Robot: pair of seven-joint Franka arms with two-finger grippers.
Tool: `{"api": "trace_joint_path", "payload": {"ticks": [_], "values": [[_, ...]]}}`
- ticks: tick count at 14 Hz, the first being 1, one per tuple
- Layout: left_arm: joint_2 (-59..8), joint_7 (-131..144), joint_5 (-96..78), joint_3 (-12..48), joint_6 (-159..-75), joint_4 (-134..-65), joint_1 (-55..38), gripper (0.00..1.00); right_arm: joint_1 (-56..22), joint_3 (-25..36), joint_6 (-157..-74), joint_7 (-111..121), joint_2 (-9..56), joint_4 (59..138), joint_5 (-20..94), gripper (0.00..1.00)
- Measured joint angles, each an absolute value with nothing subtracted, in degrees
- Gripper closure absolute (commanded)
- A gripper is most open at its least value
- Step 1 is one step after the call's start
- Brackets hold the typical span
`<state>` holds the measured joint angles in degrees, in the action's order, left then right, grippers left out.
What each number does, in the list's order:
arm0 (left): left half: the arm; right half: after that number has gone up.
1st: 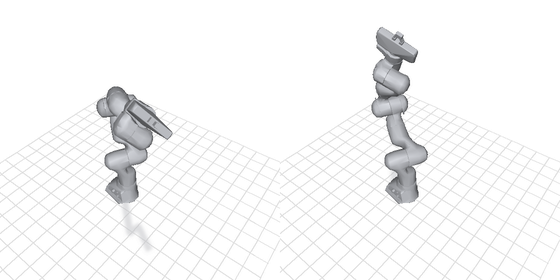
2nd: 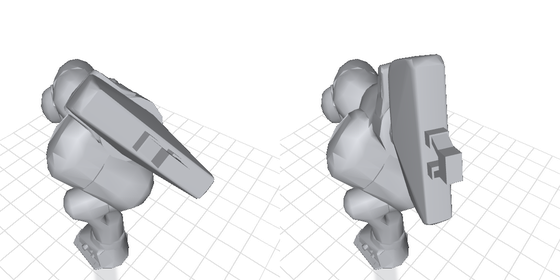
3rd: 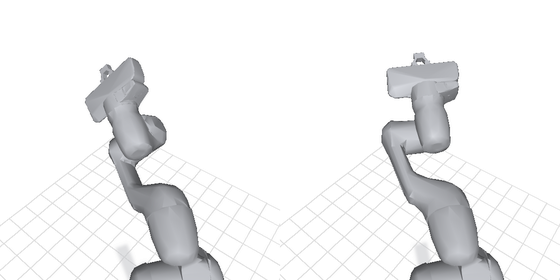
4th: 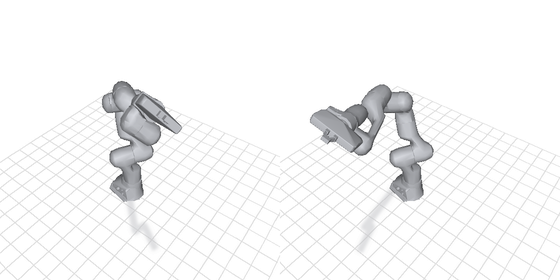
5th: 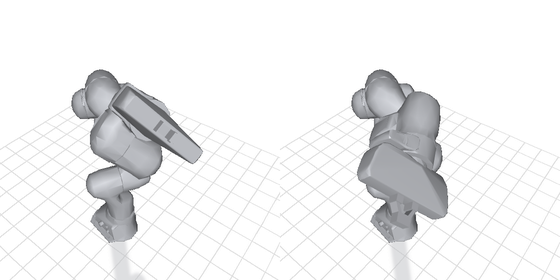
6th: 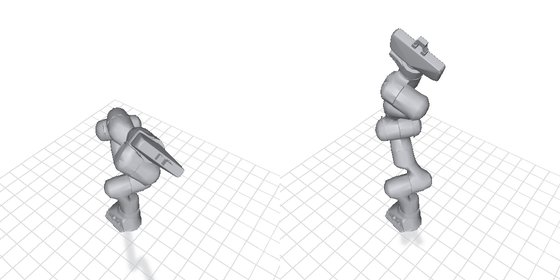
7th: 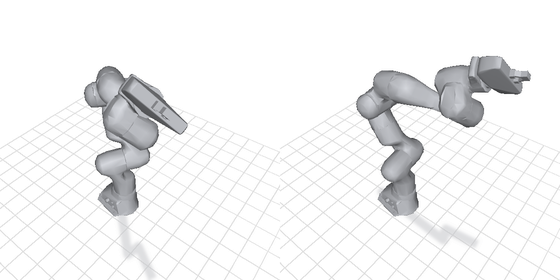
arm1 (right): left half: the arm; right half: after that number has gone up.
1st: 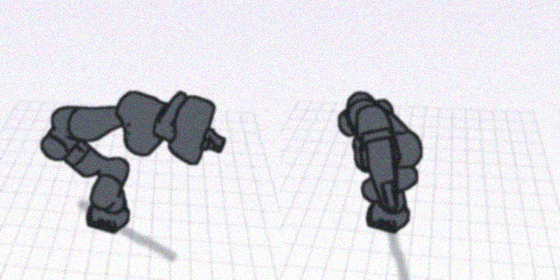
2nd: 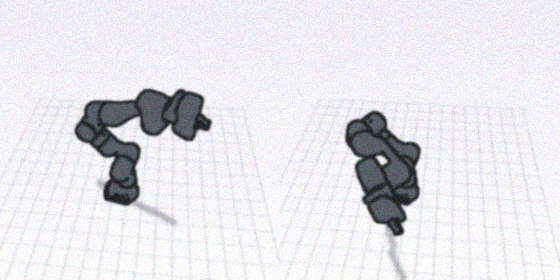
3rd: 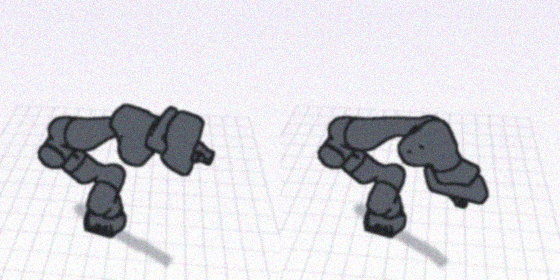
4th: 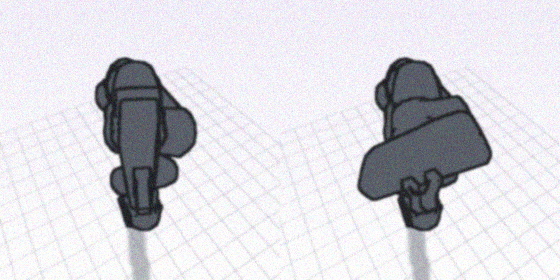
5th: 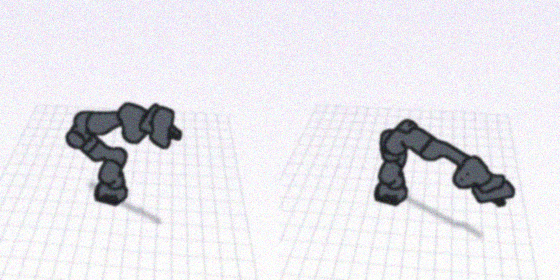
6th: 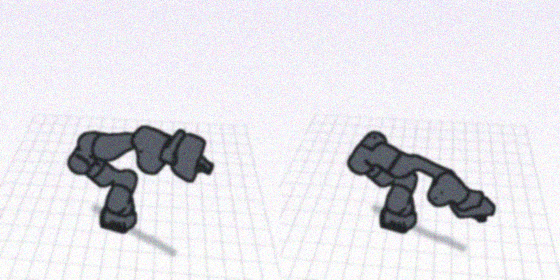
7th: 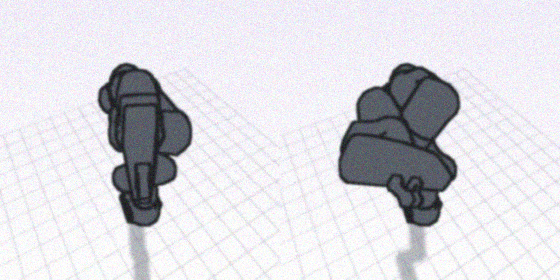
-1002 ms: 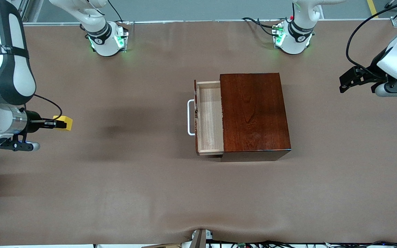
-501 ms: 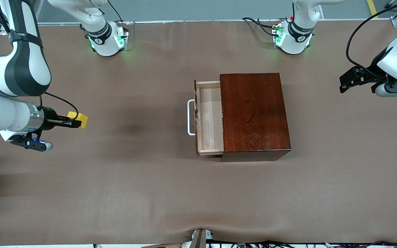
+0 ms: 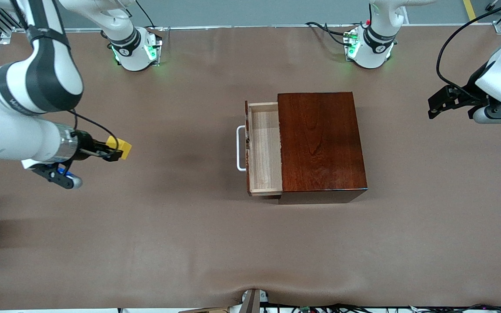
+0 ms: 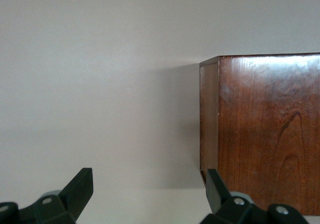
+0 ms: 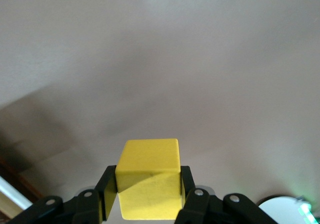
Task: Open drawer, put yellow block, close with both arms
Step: 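Lift the yellow cube and carry it over the open drawer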
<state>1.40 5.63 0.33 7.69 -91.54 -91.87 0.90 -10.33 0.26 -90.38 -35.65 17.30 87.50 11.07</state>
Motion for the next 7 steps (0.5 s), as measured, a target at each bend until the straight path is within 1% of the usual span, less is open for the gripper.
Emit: {"api": "trace_joint_path", "payload": {"ticks": [7], "values": [[1.40,5.64,0.33,7.66,-91.84,-91.87,0.94,0.00,-20.63,0.22,-91.04,-57.07,17.36,86.15,17.13,1.00]]}}
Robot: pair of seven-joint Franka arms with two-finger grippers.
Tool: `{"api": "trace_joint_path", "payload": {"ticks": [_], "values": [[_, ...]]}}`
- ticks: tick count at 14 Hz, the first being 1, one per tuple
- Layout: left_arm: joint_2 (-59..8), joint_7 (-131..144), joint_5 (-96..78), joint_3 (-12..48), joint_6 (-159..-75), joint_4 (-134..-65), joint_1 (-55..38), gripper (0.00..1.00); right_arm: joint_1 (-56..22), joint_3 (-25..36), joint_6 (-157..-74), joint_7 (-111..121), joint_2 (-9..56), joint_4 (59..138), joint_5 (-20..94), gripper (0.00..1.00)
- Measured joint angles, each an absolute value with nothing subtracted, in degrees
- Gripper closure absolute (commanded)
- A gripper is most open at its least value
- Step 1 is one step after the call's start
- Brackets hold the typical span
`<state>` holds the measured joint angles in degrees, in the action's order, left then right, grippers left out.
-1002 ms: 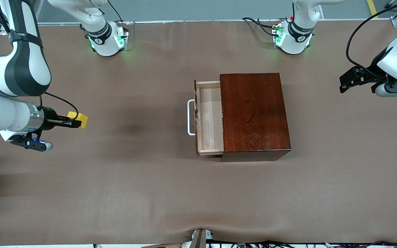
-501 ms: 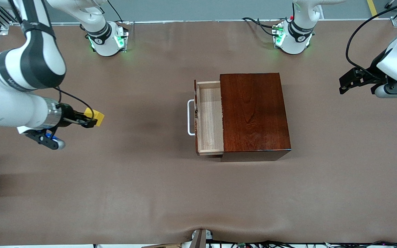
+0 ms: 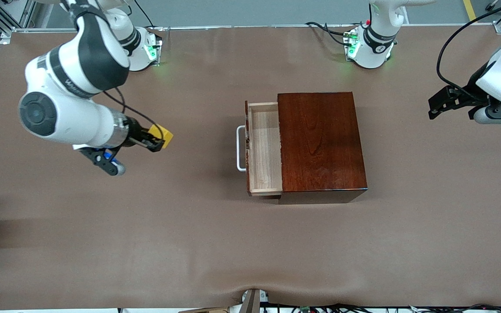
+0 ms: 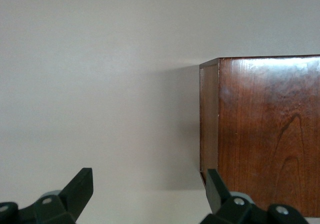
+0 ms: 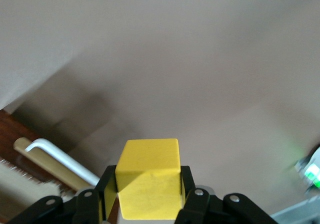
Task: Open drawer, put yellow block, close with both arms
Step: 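Lift the yellow cube and carry it over the open drawer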
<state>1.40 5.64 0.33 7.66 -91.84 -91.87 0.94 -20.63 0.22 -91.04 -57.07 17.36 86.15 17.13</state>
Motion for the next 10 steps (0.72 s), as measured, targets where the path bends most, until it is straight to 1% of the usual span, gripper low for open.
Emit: {"api": "trace_joint_path", "payload": {"ticks": [6,10], "values": [[1.40,5.64,0.33,7.66,-92.28,-91.87,0.96,0.00,-30.92,0.20,-102.22,-81.36,18.96,86.15,18.34,1.00],[1.40,5.64,0.33,7.61,-92.39,-91.84,1.07,0.00,-35.15,0.25,-108.62,-92.69,21.48,86.10,18.36,1.00]]}}
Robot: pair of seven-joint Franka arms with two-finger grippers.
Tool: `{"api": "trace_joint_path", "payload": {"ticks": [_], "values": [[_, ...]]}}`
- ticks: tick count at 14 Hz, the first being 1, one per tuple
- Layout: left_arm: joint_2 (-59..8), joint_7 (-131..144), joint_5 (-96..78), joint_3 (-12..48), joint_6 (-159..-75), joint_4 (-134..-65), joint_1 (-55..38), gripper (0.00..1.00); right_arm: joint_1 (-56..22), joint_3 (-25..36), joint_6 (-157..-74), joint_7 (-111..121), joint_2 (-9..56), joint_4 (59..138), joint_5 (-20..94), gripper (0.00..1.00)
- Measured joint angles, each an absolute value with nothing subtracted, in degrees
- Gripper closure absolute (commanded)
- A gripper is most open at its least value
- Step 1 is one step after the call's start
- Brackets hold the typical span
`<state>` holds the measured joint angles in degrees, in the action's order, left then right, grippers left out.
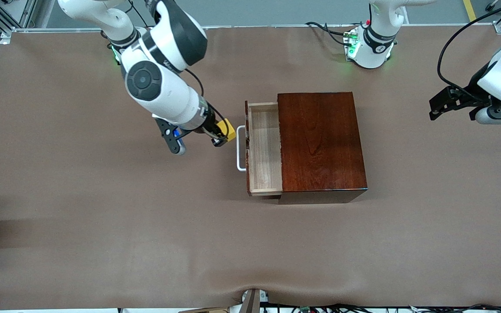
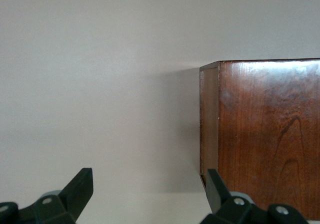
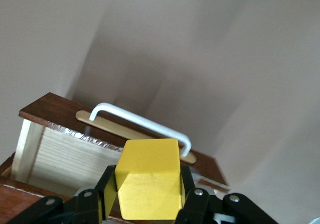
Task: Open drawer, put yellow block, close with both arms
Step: 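Lift the yellow cube and carry it over the open drawer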
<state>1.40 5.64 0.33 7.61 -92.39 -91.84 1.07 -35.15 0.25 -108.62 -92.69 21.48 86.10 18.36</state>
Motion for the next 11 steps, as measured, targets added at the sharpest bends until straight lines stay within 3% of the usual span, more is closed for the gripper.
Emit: {"api": "trace_joint_path", "payload": {"ticks": [11], "values": [[1.42,5.64,0.33,7.60,-92.64,-91.52,1.10,0.00,-43.81,0.69,-114.13,-107.54,32.30,77.71,16.30,1.00]]}}
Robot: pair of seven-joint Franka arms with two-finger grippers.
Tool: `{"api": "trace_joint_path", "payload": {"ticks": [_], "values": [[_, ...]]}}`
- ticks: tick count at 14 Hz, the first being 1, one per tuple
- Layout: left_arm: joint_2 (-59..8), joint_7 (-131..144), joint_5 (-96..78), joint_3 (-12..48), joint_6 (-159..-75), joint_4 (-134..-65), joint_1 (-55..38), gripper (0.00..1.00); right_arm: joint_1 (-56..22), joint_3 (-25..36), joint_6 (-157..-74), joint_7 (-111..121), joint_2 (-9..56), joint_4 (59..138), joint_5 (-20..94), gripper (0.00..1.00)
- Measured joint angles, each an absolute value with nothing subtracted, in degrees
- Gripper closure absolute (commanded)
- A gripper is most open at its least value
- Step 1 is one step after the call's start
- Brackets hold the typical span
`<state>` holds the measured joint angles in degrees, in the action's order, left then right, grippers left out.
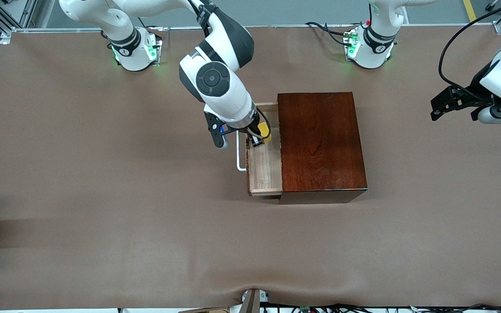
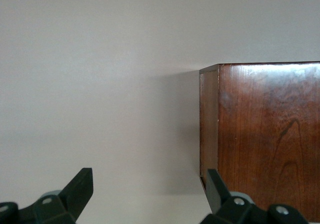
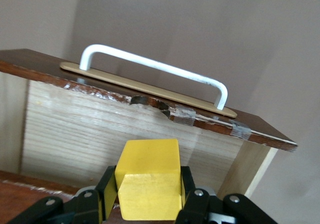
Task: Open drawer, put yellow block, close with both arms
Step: 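Lower the cube into the drawer and open the right gripper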
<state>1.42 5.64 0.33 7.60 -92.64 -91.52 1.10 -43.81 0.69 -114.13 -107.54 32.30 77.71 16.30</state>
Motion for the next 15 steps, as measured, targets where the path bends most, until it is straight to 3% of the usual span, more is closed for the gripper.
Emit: {"api": "trace_joint_path", "payload": {"ticks": [15], "values": [[1.45,5.57,0.33,7.52,-92.60,-91.46,1.83,0.00,-45.22,0.83,-119.80,-110.46,38.32,77.60,14.77,1.00]]}}
